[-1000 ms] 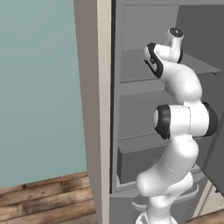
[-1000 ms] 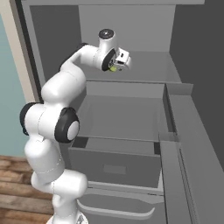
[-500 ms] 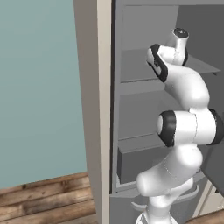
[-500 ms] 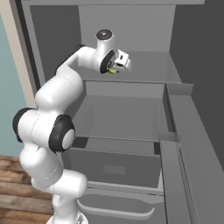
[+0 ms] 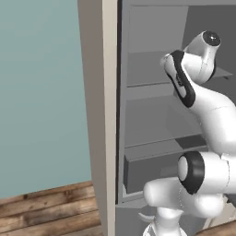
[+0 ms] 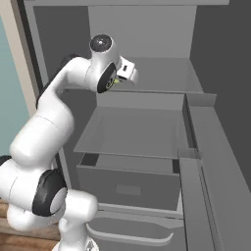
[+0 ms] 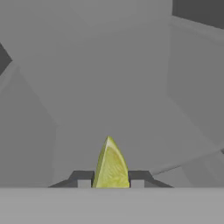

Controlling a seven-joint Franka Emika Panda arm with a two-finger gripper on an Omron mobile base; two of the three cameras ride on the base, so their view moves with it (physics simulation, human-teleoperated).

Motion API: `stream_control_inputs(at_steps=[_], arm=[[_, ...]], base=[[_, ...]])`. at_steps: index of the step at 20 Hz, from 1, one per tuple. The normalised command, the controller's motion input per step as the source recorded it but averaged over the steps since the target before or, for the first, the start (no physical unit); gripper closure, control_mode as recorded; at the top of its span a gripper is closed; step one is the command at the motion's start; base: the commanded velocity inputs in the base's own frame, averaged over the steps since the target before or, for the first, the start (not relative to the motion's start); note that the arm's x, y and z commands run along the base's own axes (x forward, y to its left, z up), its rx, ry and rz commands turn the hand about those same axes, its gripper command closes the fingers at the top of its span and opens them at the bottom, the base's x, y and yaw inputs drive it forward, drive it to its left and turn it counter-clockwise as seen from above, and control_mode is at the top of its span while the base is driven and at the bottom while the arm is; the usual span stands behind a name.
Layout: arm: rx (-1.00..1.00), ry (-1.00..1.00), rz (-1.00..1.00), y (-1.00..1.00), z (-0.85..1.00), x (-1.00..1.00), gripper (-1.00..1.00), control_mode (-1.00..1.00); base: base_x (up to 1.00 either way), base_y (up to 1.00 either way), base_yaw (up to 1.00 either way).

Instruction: There is a bowl on the dining counter. Grab a lemon wedge from the fridge and place it in the bowl. Then get the liquor bottle and glass cup from the cabinet and place them next to the bowl.

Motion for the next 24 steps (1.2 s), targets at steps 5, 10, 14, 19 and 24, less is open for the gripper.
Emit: stream_control_inputs(at_steps=[5, 10, 14, 19, 24], arm=[[0.00, 0.02, -0.04, 0.37, 0.48, -1.00, 1.00, -1.00], [0.00, 0.12, 0.00, 0.26, 0.38, -1.00, 1.00, -1.00], [0.00, 0.16, 0.00, 0.18, 0.00, -1.00, 1.00, -1.00], [0.00, 0.15, 0.00, 0.17, -0.19, -0.94, 1.00, -1.00], [-0.01, 0.07, 0.00, 0.22, -0.41, -0.46, 1.00, -1.00]], base=[[0.00, 0.00, 0.00], [0.00, 0.00, 0.00], [0.00, 0.00, 0.00], [0.00, 0.00, 0.00], [0.00, 0.00, 0.00]])
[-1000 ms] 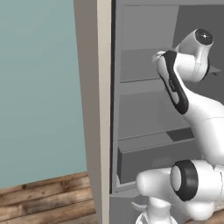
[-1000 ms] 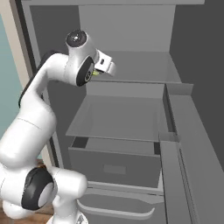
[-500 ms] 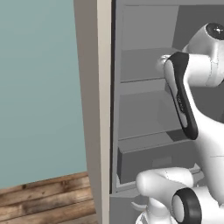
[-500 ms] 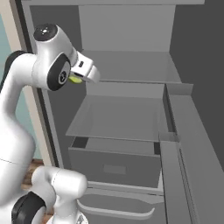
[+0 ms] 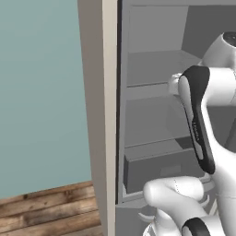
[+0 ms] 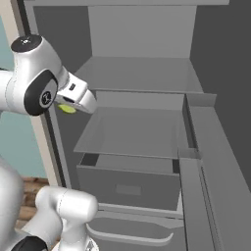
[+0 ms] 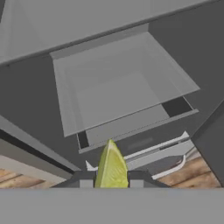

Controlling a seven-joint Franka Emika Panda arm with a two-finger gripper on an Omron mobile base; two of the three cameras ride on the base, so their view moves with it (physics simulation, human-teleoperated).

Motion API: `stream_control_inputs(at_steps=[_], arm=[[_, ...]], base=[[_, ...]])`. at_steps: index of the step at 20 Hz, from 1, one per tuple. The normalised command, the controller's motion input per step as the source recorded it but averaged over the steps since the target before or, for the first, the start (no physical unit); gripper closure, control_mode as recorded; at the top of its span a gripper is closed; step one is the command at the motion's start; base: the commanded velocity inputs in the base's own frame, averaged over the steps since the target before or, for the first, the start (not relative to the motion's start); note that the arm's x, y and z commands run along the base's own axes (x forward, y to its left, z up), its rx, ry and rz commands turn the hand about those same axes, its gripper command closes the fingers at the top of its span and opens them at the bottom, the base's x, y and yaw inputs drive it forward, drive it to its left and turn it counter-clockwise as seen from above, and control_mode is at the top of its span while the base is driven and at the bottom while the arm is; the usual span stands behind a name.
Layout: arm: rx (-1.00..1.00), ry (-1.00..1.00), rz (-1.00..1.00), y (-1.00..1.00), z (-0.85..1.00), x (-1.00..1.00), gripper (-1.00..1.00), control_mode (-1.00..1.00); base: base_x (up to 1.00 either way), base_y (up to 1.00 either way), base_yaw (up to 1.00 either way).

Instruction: There is a bowl on the dining counter. Grab a lemon wedge from the fridge and place it in the bowl. Then get the liquor bottle and glass cup from the cabinet and place them next to the bowl.

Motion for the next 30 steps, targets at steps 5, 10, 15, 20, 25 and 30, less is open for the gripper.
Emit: stream_control_inputs(at_steps=[5, 10, 15, 20, 25, 30], arm=[[-0.01, 0.07, 0.00, 0.22, -0.32, 0.00, 1.00, -1.00], [0.00, 0.00, 0.00, 0.00, 0.00, 0.00, 1.00, 1.00], [0.00, 0.00, 0.00, 0.00, 0.00, 0.00, 1.00, 1.00], [0.00, 0.00, 0.00, 0.00, 0.00, 0.00, 1.00, 1.00], [0.00, 0.00, 0.00, 0.00, 0.00, 0.00, 1.00, 1.00], [0.00, 0.00, 0.00, 0.00, 0.00, 0.00, 1.00, 1.00]], base=[[0.00, 0.00, 0.00], [-0.84, 0.47, 0.01], [-0.98, 0.92, 0.02], [-0.17, 1.00, -0.03], [-0.45, 0.89, -0.14], [-0.88, 0.20, -0.53]])
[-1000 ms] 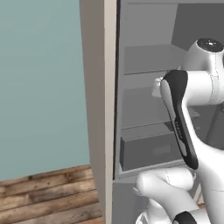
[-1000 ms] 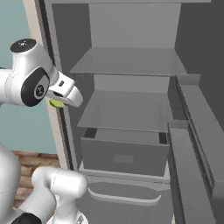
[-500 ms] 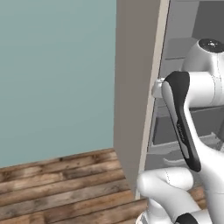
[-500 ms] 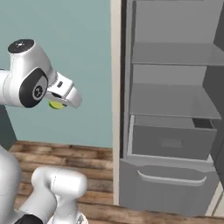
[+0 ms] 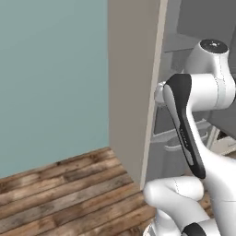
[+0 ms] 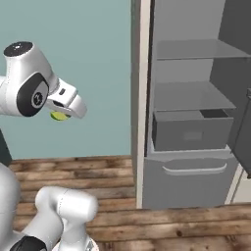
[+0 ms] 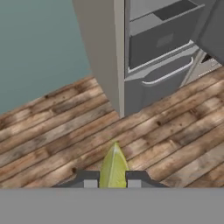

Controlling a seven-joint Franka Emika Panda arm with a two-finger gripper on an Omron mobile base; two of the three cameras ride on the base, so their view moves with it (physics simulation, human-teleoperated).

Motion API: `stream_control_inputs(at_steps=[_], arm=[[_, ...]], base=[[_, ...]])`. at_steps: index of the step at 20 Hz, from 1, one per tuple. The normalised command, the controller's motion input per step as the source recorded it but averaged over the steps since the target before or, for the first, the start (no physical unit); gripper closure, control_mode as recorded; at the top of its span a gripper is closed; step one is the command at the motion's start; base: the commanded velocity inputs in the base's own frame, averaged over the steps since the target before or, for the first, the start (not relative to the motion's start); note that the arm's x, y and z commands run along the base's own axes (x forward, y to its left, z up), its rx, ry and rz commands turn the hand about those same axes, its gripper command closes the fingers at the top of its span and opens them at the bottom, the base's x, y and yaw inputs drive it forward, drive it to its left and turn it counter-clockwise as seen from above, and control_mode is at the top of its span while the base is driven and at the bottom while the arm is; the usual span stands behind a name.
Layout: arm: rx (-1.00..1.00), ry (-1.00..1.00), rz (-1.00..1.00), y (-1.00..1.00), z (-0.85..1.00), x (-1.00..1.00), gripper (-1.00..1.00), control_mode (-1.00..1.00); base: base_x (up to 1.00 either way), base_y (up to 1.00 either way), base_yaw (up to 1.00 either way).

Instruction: There is a bowl on the dining counter. Grab a lemon wedge from the fridge and place it in the bowl. Then get the liquor bottle and glass cup from the cabinet and place them next to the bowl.

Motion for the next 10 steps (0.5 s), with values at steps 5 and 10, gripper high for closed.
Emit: stream_control_inputs(at_steps=[5, 10], arm=[[0.00, 0.00, 0.00, 0.00, 0.00, 0.00, 1.00, 1.00], [0.00, 0.00, 0.00, 0.00, 0.00, 0.00, 1.00, 1.00]], base=[[-0.81, 0.00, -0.72], [-0.69, -0.11, -0.73]])
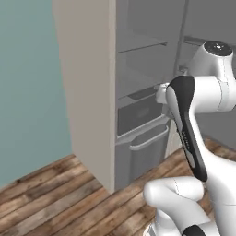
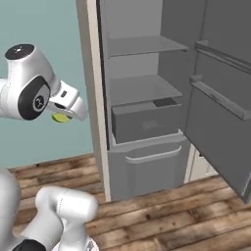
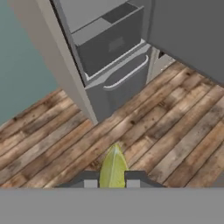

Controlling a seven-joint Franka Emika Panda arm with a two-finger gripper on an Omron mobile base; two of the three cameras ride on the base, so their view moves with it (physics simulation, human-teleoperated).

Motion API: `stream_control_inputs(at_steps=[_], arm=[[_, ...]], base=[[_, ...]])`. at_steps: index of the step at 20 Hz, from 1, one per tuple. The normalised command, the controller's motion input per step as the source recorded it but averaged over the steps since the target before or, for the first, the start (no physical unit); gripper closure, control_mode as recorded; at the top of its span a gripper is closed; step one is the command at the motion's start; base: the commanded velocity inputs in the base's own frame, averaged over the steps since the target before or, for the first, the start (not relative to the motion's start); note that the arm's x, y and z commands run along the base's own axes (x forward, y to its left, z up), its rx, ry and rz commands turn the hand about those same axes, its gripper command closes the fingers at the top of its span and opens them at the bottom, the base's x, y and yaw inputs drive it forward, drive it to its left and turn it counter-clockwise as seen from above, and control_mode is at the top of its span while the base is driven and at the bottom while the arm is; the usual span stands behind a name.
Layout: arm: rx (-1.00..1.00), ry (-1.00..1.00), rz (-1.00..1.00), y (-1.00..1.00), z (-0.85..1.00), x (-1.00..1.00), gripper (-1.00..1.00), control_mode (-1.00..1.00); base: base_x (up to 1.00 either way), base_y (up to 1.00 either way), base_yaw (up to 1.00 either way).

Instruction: There is a bowl on the dining counter. Grab a lemon wedge from the fridge and place it in the bowl. Then get the liquor bottle and glass cup from the cabinet and place them next to the bowl.

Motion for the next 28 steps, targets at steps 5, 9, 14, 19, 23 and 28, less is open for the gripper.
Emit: stream_control_inputs(at_steps=[5, 9, 14, 19, 23, 28], arm=[[0.00, 0.00, 0.00, 0.00, 0.00, 0.00, 1.00, 1.00], [0.00, 0.00, 0.00, 0.00, 0.00, 0.00, 1.00, 1.00], [0.00, 0.00, 0.00, 0.00, 0.00, 0.00, 1.00, 1.00], [0.00, 0.00, 0.00, 0.00, 0.00, 0.00, 1.00, 1.00], [0.00, 0.00, 0.00, 0.00, 0.00, 0.00, 1.00, 1.00], [0.00, 0.00, 0.00, 0.00, 0.00, 0.00, 1.00, 1.00]], base=[[-0.81, -0.10, -0.67], [-0.85, 0.12, -0.44], [-0.77, 0.32, -0.37], [-0.37, 0.99, -0.05], [-0.47, 1.00, -0.06], [-0.77, 0.80, -0.12]])
